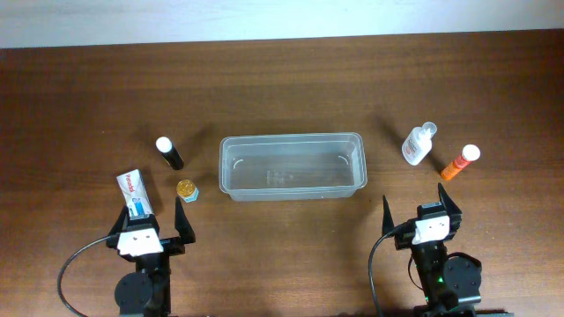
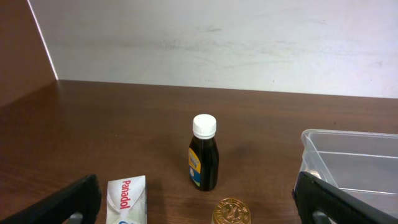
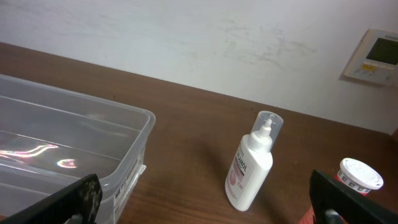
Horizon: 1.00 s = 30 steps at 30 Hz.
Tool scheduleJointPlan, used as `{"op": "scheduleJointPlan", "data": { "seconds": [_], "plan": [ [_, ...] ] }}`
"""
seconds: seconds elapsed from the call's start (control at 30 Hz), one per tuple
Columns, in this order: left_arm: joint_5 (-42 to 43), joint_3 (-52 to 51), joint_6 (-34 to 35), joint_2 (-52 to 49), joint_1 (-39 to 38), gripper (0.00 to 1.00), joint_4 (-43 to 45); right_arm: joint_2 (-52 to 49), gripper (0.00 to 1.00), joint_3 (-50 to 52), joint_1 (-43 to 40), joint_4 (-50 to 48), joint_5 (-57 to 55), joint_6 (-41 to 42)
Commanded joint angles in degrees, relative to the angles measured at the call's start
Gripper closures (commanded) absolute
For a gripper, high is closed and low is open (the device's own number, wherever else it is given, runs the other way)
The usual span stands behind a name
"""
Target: Pack container
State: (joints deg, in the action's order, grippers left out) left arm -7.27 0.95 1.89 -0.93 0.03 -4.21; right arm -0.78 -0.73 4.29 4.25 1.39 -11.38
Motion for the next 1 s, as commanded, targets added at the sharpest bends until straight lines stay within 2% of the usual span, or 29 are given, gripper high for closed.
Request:
{"op": "scheduleJointPlan", "data": {
  "seconds": [0.0, 0.53, 0.7, 0.8, 0.97],
  "plan": [
    [0.9, -0.4, -1.1, 0.6, 0.2, 0.01, 0.1, 0.6, 0.02, 0.4, -0.3, 0.1, 0.1, -0.2],
    [0.2, -0.3, -1.3, 0.6, 0.2, 0.01, 0.6, 0.4, 0.02, 0.4, -0.3, -0.2, 0.2, -0.1],
    [0.2, -0.3, -1.3, 0.6, 0.2, 0.01, 3.6, 0.3, 0.01, 0.4, -0.2, 0.1, 0.0, 10.7],
    [1.0, -0.3, -1.3, 0.6, 0.2, 0.01, 5.3, 0.3, 0.02, 0.4, -0.2, 0.3, -2.9, 10.8],
    [1.7, -0.2, -1.3, -0.2, 0.2, 0.01, -0.4, 0.3, 0.02, -2.7, -0.2, 4.3, -9.9, 10.8]
  ]
}}
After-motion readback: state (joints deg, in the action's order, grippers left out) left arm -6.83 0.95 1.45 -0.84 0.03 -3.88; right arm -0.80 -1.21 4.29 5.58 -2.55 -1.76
